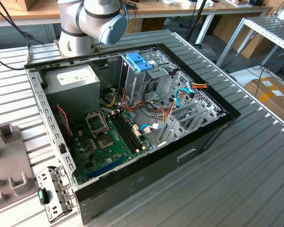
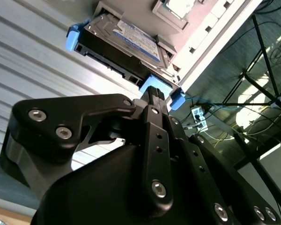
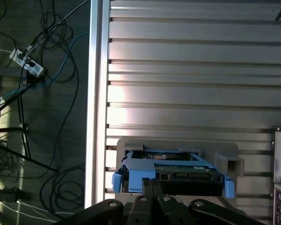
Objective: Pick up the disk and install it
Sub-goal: 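Reach for the disk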
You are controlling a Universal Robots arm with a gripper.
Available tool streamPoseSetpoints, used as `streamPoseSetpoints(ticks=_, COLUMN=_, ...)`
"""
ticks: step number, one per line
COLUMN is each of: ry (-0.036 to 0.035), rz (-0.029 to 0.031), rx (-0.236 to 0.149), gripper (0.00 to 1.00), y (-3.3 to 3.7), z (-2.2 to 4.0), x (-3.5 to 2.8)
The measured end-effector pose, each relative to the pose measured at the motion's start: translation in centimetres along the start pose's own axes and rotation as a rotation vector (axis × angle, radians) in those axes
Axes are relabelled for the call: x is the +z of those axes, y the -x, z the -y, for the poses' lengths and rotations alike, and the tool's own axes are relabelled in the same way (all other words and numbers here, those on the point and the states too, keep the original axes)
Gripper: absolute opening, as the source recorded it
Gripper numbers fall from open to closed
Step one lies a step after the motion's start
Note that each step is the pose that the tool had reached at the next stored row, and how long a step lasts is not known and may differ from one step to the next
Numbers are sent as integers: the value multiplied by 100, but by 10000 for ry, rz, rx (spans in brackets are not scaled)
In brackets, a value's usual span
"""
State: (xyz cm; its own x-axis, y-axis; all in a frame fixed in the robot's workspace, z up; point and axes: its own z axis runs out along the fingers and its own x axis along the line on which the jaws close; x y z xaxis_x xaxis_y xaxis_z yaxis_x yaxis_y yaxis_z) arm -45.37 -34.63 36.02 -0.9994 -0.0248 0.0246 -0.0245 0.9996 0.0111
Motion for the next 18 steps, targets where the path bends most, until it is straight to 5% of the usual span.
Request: streamPoseSetpoints(ticks=18, ry=-11, rz=4, rx=1, gripper=11, y=-58, z=63, x=70)
